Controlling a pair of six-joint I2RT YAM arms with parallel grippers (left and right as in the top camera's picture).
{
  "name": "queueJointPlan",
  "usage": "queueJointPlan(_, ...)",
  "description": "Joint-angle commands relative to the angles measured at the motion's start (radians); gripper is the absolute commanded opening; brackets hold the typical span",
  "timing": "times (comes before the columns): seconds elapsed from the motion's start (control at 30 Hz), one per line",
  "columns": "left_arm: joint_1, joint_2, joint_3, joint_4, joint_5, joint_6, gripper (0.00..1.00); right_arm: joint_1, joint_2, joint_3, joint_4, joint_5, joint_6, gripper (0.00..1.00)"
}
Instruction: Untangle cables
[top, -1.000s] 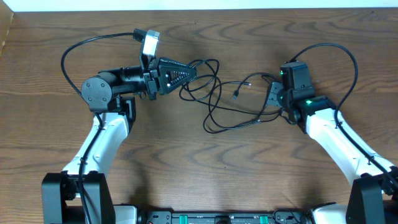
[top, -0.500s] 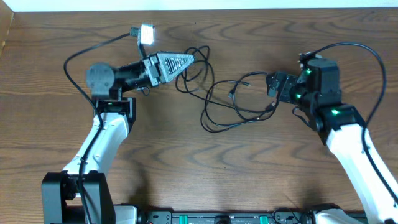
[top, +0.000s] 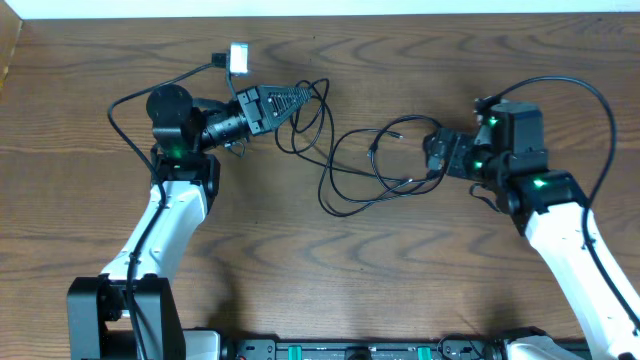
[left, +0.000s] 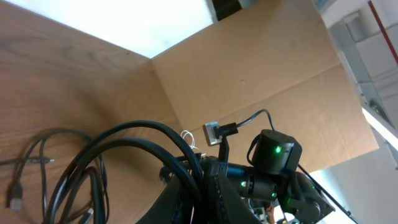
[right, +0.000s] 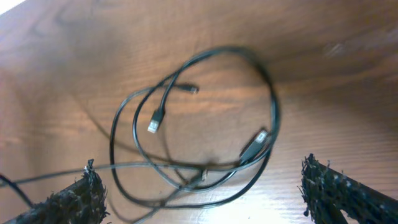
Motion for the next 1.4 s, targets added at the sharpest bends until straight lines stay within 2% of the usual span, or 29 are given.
queueJointPlan(0.0, 0.002, -0.002, 0.014, -0.038, -0.016, 0.052, 0.14, 0.034, 0.03, 0.01, 0.0, -0.048, -0.011, 0.99)
queueJointPlan(0.3, 0.002, -0.002, 0.014, -0.372, -0.219, 0.263, 0.17, 0.079, 0.082, 0.01, 0.008, -0.048, -0.011, 0.99)
queueJointPlan(0.5, 0.002, -0.002, 0.014, -0.587, -0.394, 0.335, 0.17, 0.108, 0.112, 0.01, 0.032, -0.026, -0.018, 0.99)
queueJointPlan(0.6, 0.002, -0.002, 0.014, -0.671, -0.406, 0.39, 0.17, 0.147, 0.181, 0.01, 0.081, 0.001, -0.026, 0.99)
queueJointPlan(0.7, 0.002, -0.002, 0.014, -0.744, -0.405, 0.391, 0.17, 0.184, 0.242, 0.01, 0.137, 0.002, -0.026, 0.99)
queueJointPlan(0.73, 0.002, -0.002, 0.014, -0.77, -0.402, 0.398, 0.14, 0.197, 0.262, 0.01, 0.163, 0.002, -0.026, 0.99)
queueJointPlan(0.83, 0.002, -0.002, 0.014, -0.848, -0.364, 0.505, 0.09, 0.232, 0.314, 0.01, 0.241, 0.01, -0.025, 0.99)
queueJointPlan(0.97, -0.004, -0.002, 0.014, -0.995, -0.36, 0.626, 0.08, 0.271, 0.382, 0.01, 0.325, 0.052, 0.001, 0.99)
queueJointPlan(1.13, -0.037, -0.002, 0.014, -1.092, -0.36, 0.702, 0.07, 0.309, 0.462, 0.01, 0.406, 0.053, 0.043, 0.98)
queueJointPlan(1.23, -0.062, -0.002, 0.014, -1.131, -0.364, 0.748, 0.08, 0.336, 0.49, 0.01, 0.443, 0.055, 0.05, 0.9)
queueJointPlan(1.33, -0.088, -0.002, 0.014, -1.166, -0.413, 0.753, 0.08, 0.361, 0.495, 0.01, 0.45, 0.095, 0.061, 0.62)
queueJointPlan(1.37, -0.1, -0.002, 0.014, -1.18, -0.45, 0.753, 0.08, 0.368, 0.494, 0.011, 0.455, 0.117, 0.061, 0.49)
